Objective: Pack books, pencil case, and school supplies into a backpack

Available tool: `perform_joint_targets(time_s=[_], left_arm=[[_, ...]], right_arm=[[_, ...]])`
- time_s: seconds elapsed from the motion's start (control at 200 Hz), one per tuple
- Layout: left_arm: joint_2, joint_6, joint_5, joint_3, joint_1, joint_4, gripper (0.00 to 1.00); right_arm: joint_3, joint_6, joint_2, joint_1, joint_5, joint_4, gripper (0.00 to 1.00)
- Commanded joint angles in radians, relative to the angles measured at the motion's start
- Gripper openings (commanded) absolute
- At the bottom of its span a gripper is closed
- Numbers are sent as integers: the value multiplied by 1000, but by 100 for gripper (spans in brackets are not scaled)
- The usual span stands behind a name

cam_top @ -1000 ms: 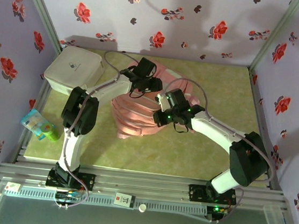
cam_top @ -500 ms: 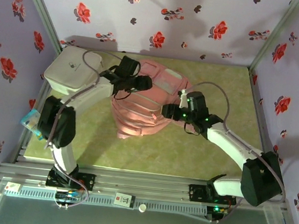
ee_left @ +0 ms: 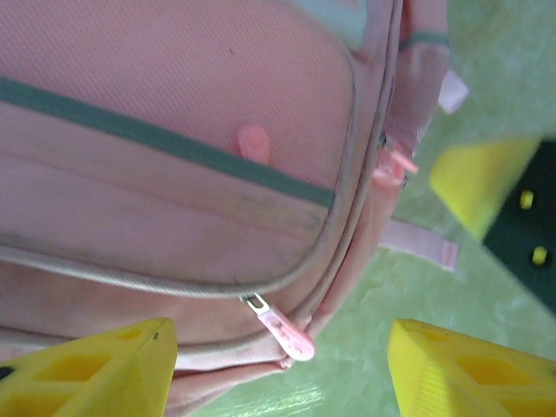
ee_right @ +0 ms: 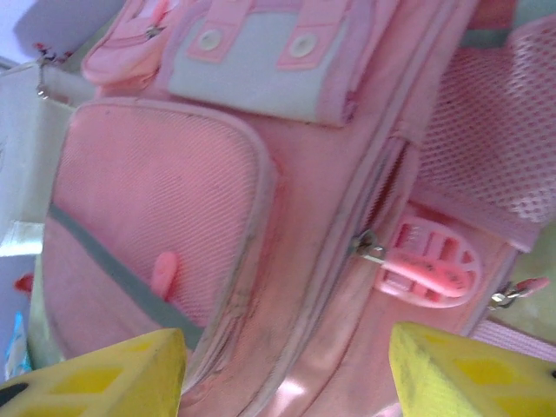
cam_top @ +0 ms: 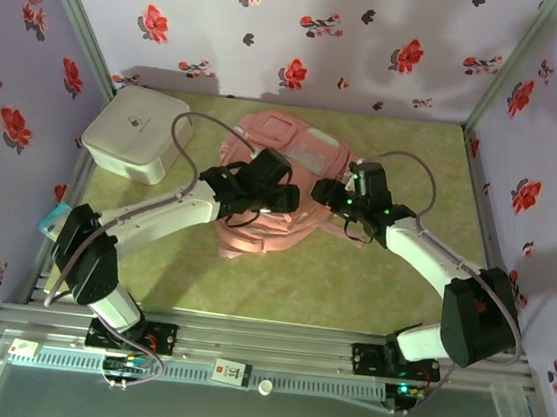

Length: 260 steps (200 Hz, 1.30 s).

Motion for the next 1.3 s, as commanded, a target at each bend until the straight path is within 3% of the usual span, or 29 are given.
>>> perform_joint_targets(time_s=[0.0,0.16,0.475,0.645,1.125,1.2,1.295], left_arm=[[69,-9,-115,37,-44,-84,66],[169,6,-180,138,-91,-157,62],[286,0,-290,254,-114,-308,42],[275,-3,-290,253,-125,-327,29],[271,0,-242,252,-119,-313,7],[267,3,-232,252,-117,-315,0],[258,10,-217,250,-116,-305,0]], right_arm=[[46,-1,14,-15,69,-40,63],[52,-24,15,-24,84,-54,63],[62,-46,16,-28,101,-73,62],[75,-65,15,-29,119,-92,62],[70,-47,28,-28,101,-94,62],[65,-33,29,-29,76,-82,62],[56,7,42,-29,7,-38,60]])
